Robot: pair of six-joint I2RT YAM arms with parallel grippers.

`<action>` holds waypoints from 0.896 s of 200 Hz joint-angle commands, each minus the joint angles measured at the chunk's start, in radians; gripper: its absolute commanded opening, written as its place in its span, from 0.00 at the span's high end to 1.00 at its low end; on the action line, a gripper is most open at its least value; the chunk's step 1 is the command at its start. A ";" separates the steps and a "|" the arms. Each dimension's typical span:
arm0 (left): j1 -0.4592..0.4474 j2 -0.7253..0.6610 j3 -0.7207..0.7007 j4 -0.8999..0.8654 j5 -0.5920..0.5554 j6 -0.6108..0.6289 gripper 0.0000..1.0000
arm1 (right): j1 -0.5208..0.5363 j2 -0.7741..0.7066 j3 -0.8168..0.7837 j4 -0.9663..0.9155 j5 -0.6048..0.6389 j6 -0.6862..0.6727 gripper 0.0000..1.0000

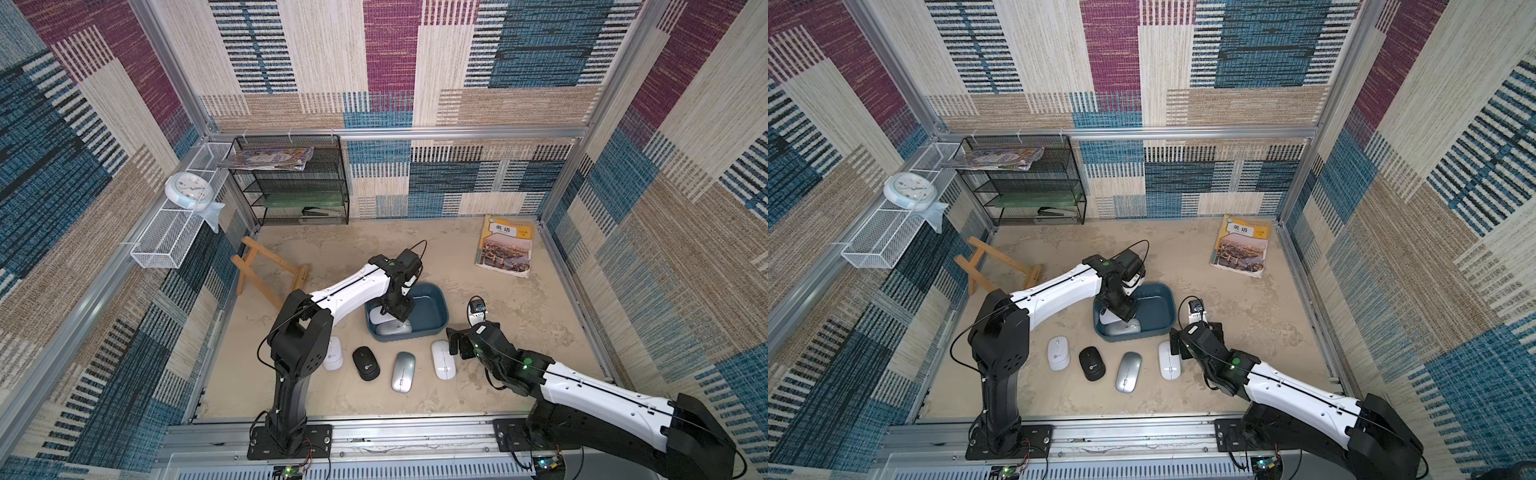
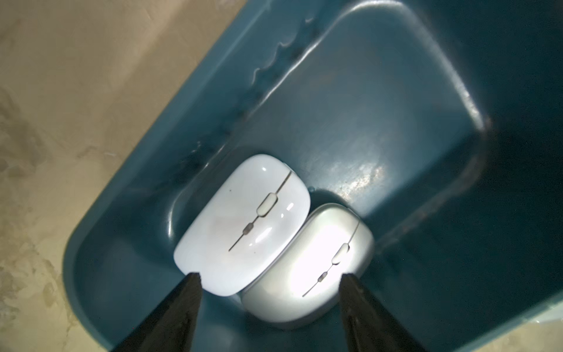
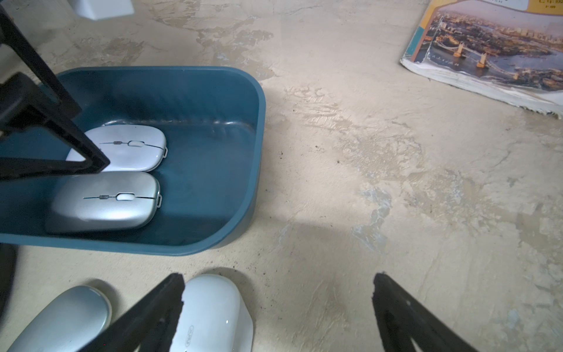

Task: Take out the mouse from the storage box
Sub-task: Adjust the mouse in the storage box, then pick up the mouse from the storage box.

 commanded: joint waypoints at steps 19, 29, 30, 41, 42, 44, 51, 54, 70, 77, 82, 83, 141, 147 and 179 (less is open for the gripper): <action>0.000 0.041 0.012 -0.013 -0.054 0.090 0.22 | -0.001 0.004 0.007 0.019 0.005 -0.006 0.00; 0.001 0.054 0.014 -0.013 -0.081 0.102 0.22 | 0.000 0.006 0.007 0.019 0.007 -0.006 0.00; 0.001 0.054 0.013 -0.013 -0.085 0.102 0.21 | 0.000 0.006 0.007 0.019 0.007 -0.006 0.00; 0.002 0.072 0.018 -0.014 -0.110 0.110 0.21 | 0.001 0.004 0.007 0.017 0.009 -0.005 0.00; 0.003 0.073 0.018 -0.014 -0.111 0.111 0.21 | 0.001 0.004 0.007 0.017 0.009 -0.005 0.00; 0.002 0.075 0.019 -0.014 -0.115 0.112 0.21 | 0.000 0.004 0.007 0.017 0.009 -0.005 0.00; 0.002 0.084 0.025 -0.013 -0.125 0.113 0.21 | 0.000 0.004 0.007 0.019 0.008 -0.005 0.00; 0.002 0.087 0.027 -0.013 -0.127 0.113 0.21 | 0.000 0.004 0.007 0.018 0.009 -0.004 0.00; 0.002 0.103 0.035 -0.013 -0.139 0.116 0.21 | 0.000 0.006 0.007 0.020 0.006 -0.006 0.00; 0.003 0.109 0.038 -0.014 -0.146 0.116 0.21 | 0.000 0.007 0.007 0.021 0.006 -0.007 0.00; 0.003 0.114 0.039 -0.013 -0.146 0.118 0.21 | 0.000 0.009 0.007 0.021 0.005 -0.007 0.00; 0.003 0.115 0.038 -0.013 -0.145 0.118 0.21 | 0.000 0.009 0.008 0.021 0.005 -0.007 0.00; 0.006 0.166 0.047 -0.014 -0.154 0.118 0.20 | 0.000 0.012 0.009 0.019 0.008 -0.006 0.00; 0.006 0.169 0.047 -0.013 -0.150 0.118 0.20 | -0.001 0.012 0.009 0.019 0.006 -0.007 0.00; 0.007 0.176 0.048 -0.014 -0.137 0.108 0.27 | 0.000 0.015 0.010 0.019 0.008 -0.006 0.00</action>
